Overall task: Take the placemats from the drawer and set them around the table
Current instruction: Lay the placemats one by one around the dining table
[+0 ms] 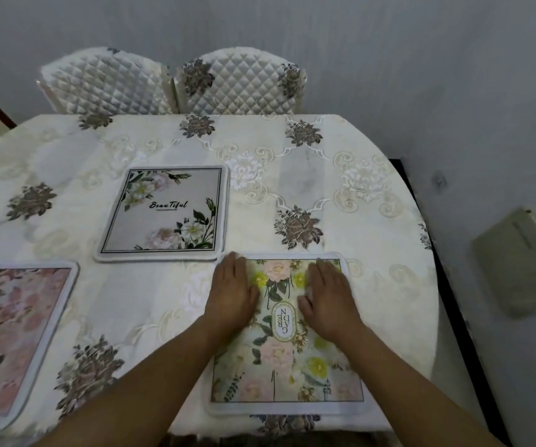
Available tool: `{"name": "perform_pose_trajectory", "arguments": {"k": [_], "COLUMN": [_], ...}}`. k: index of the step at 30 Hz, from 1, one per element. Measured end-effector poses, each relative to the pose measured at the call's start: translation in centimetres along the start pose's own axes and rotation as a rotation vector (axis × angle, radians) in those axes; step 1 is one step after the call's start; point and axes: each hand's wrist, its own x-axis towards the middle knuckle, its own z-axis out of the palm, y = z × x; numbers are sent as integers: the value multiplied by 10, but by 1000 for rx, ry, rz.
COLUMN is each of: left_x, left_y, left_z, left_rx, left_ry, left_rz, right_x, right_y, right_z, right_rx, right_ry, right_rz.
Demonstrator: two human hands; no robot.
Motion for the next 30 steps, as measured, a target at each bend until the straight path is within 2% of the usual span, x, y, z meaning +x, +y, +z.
{"name": "perform_pose_trajectory", "arguments": {"k": [4,12,18,23,26,30], "left_x": [32,32,23,-7,-48,-117], "left_y": [2,-23,-47,-26,-10,2], "left_z": [11,28,15,13,24,45], "left_rx": [45,27,16,75,74,85], "left_ry": [-11,33,5,-36,-86,-67], "left_rz": [-6,44,79,29,2,111], "right_x": [51,46,26,11,-30,-104], "right_y": [-15,4,40,38,10,-39], "right_z": [12,23,13,5,16,43], "right_rx": [-45,-72,-10,5,4,-4], "right_ry": [-97,26,71,66,-17,-83], "right_rz": [-55,-79,12,105,-3,-181]}}
